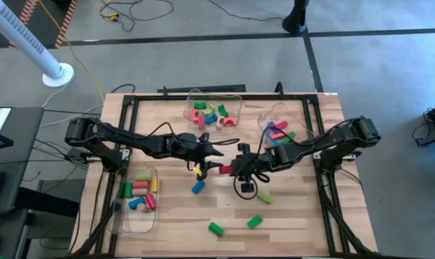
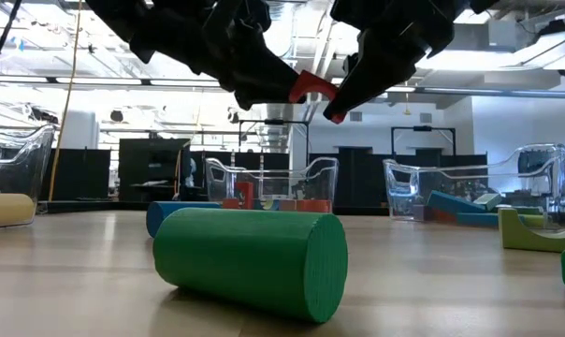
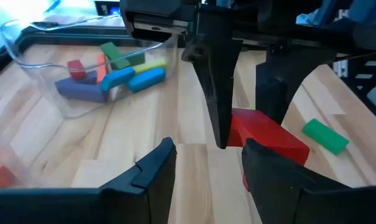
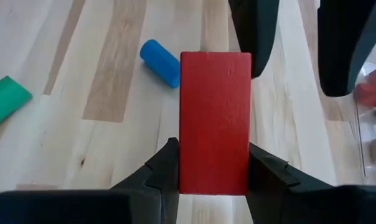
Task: Sort blocks by size
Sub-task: Put the red arch block into the middle transparent bin
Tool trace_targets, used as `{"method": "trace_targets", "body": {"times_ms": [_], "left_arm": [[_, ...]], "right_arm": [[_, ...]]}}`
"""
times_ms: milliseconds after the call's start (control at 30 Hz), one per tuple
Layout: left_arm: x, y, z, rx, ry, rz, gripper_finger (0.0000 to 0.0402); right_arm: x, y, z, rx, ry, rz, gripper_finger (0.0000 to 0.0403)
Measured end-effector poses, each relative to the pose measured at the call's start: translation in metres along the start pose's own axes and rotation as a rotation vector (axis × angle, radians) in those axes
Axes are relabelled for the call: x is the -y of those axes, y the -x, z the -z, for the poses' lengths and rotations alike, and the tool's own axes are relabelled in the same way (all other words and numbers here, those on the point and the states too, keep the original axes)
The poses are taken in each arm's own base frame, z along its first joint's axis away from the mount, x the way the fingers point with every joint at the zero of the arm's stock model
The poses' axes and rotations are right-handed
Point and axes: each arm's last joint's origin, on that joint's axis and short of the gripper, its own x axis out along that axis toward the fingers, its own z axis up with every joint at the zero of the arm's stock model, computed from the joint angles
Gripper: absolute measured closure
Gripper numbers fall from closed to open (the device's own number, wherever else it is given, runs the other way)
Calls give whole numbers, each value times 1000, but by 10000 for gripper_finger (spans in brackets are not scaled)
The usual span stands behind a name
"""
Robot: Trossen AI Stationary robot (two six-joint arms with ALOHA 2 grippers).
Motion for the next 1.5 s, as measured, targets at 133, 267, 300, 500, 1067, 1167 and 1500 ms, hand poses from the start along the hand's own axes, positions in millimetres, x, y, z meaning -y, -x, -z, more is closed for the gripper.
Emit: {"method": "trace_targets", "body": {"times_ms": [133,267,300,500,1067,1167,1500], "left_arm": [[0,0,-1,15,10,-9,220],[0,0,-1,13,12,8,214],[1,0,-1,13,16,17,214],[2,2,-3,13,27,-3,213],[11,7,-7,18,8,51,213],[16,7,-6,17,6,49,213],[21,8,-3,-15,-59,-112,213]], "right_arm": [[1,0,0,-2,-2,2,241],[4,-1,0,-2,-8,9,241],[6,-1,0,-2,-10,13,241],[12,-2,0,-7,-23,28,241],[14,-5,1,-13,-56,52,241],[20,-6,1,-12,-84,65,241],[26,-7,-2,23,-111,76,241]]}}
